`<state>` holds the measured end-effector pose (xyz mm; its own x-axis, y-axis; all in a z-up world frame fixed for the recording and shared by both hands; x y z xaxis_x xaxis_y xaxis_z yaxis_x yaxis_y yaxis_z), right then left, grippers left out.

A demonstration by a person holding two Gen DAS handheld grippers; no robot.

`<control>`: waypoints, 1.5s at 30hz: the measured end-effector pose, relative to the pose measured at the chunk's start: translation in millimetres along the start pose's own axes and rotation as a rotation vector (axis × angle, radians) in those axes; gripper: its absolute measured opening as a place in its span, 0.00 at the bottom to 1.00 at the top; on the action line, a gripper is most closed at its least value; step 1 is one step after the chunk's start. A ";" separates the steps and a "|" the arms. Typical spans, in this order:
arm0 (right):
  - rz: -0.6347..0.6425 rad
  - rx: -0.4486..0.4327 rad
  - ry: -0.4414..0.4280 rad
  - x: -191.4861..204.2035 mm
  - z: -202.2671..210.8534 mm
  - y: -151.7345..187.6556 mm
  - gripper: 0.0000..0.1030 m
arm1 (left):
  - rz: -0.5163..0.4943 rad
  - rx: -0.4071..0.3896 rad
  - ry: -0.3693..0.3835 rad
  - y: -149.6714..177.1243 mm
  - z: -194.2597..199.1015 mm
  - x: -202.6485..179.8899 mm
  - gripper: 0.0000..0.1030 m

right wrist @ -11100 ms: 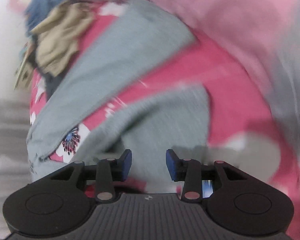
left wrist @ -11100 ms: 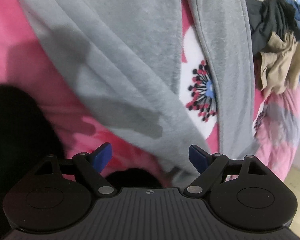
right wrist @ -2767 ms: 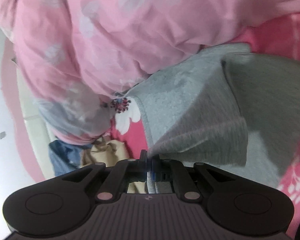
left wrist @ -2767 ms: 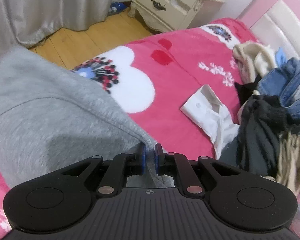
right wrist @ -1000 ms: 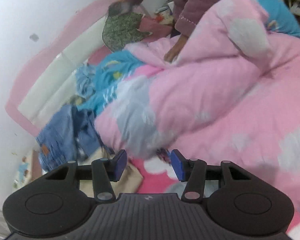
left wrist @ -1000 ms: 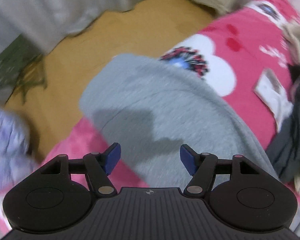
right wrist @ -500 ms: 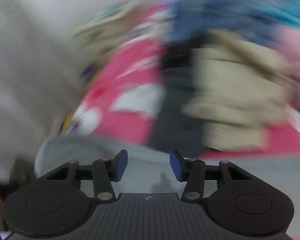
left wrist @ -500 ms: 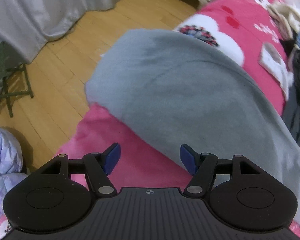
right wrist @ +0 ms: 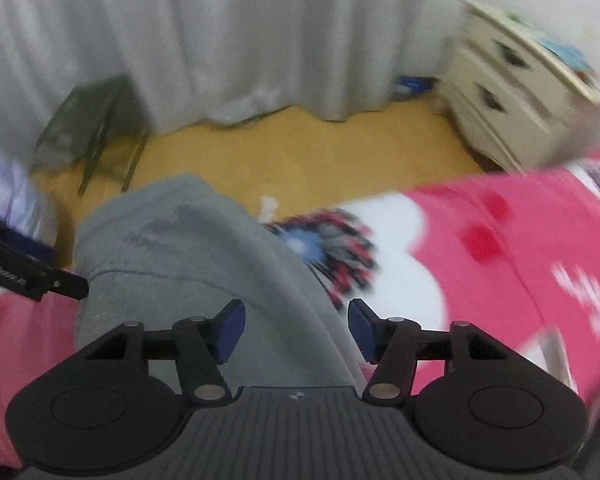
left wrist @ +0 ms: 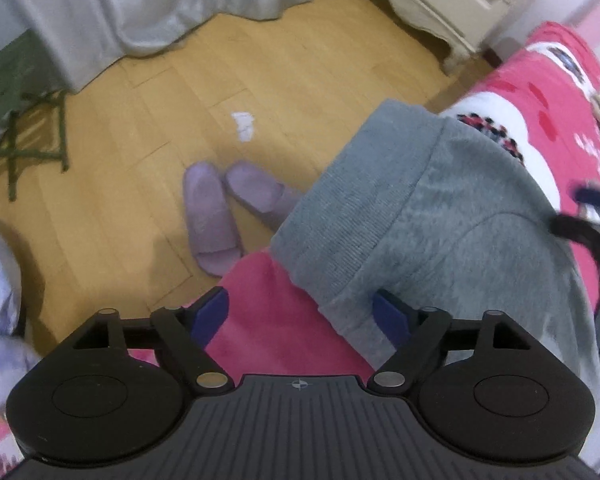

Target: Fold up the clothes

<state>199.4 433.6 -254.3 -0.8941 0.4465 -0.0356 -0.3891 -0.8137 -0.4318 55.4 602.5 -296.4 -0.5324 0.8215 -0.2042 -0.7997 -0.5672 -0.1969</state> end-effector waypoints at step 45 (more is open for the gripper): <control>-0.369 0.018 0.231 79.1 132.3 186.3 0.61 | 0.600 0.013 0.496 -17.4 -33.8 54.7 0.66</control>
<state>26.8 268.1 -218.3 -0.6222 0.7783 -0.0838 -0.6788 -0.5898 -0.4374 49.6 655.4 -336.5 -0.6912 0.2502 -0.6780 -0.4187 -0.9033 0.0935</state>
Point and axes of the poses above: each gripper's, at about its wrist camera, not at the fingertips, and z roughly against the way its jaws point, x to its left, y to its underside, the point moved 2 cm from there along -z, roughly the way its jaws point, and after that the axes turned 2 degrees about x, right-handed, at the moved point
